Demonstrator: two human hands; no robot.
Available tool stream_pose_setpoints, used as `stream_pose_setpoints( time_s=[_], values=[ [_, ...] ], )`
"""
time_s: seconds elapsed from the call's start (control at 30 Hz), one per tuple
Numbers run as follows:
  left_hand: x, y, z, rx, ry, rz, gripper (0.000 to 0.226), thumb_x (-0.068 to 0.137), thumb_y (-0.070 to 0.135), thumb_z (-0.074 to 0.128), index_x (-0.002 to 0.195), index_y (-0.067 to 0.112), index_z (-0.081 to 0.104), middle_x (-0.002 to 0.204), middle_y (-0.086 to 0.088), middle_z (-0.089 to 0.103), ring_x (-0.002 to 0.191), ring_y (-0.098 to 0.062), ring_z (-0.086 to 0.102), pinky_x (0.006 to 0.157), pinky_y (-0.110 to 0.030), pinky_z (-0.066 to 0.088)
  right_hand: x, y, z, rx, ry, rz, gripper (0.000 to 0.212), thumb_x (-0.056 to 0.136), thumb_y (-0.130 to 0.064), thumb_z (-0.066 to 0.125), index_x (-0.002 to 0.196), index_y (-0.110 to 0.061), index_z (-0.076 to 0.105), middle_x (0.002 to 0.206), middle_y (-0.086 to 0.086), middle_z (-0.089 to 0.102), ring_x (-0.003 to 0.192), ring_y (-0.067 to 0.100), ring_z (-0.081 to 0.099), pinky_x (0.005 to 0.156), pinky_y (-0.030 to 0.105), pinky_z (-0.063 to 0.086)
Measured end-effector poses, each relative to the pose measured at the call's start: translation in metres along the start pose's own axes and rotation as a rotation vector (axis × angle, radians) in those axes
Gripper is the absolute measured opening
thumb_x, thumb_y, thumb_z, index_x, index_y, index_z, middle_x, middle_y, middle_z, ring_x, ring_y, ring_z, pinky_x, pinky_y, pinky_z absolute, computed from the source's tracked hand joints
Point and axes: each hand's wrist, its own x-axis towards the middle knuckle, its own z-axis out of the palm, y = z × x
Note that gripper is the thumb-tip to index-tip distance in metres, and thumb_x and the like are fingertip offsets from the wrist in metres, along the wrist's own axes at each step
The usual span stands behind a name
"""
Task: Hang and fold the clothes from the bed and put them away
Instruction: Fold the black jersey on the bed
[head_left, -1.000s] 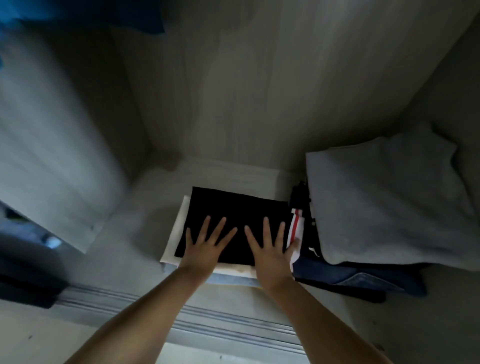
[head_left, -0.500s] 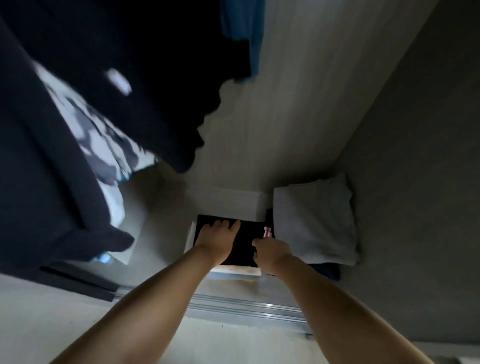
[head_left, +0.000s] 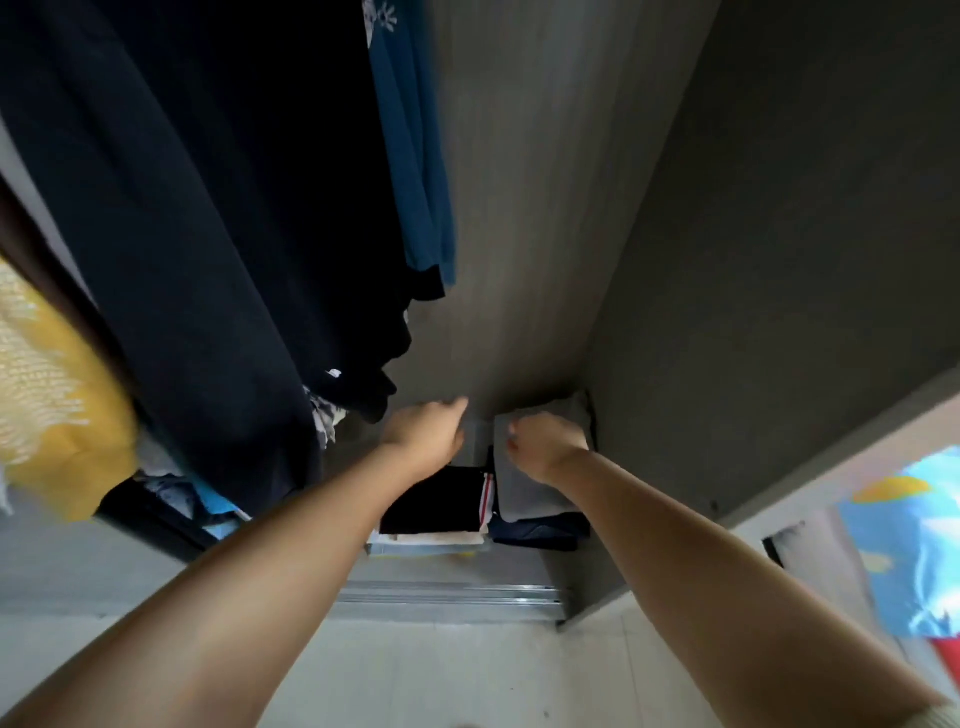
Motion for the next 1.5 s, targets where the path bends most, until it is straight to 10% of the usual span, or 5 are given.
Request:
stream_pose_setpoints(
  time_s=[0.77, 1.13, 1.33, 1.5],
  values=[
    [-0.077, 0.032, -0.068, 0.024, 0.049, 0.360, 0.031, 0.099, 0.032, 0.038, 0.126, 0.022, 0.048, 0.109, -0.004, 0.064, 0.094, -0.027, 0.062, 0.070, -0.032, 0.047, -0.178, 0.006, -0.006, 0.136, 0.260, 0.416, 0.058, 0.099, -0.042, 0.033, 0.151, -0.027, 0.013, 0.109, 0.015, 0.065, 0.094, 0.035, 0.063, 0.065, 0.032, 0.040],
    [-0.122, 0.259, -0.080, -0.053, 0.028, 0.938, 0.045, 0.096, 0.034, 0.040, 0.140, 0.026, 0.035, 0.126, -0.009, 0.058, 0.111, -0.033, 0.057, 0.083, -0.039, 0.045, -0.376, 0.090, 0.017, 0.213, 0.266, 0.941, 0.056, 0.099, -0.037, 0.036, 0.151, -0.025, 0.017, 0.118, 0.017, 0.062, 0.103, 0.035, 0.061, 0.070, 0.034, 0.038],
    [-0.171, 0.389, -0.077, -0.023, 0.030, 1.171, 0.049, 0.097, 0.035, 0.040, 0.143, 0.021, 0.032, 0.120, -0.014, 0.062, 0.107, -0.034, 0.059, 0.079, -0.038, 0.045, -0.494, 0.131, 0.043, 0.255, 0.208, 1.182, 0.058, 0.101, -0.037, 0.033, 0.153, -0.025, 0.009, 0.082, 0.003, 0.059, 0.064, 0.020, 0.054, 0.050, 0.029, 0.038],
    [-0.208, 0.476, -0.070, -0.051, 0.000, 1.222, 0.052, 0.098, 0.035, 0.040, 0.147, 0.022, 0.029, 0.121, -0.012, 0.061, 0.108, -0.034, 0.058, 0.079, -0.038, 0.045, -0.567, 0.177, 0.052, 0.241, 0.201, 1.253, 0.057, 0.102, -0.035, 0.033, 0.153, -0.024, 0.010, 0.099, 0.012, 0.063, 0.065, 0.023, 0.054, 0.049, 0.030, 0.039]
  ],
)
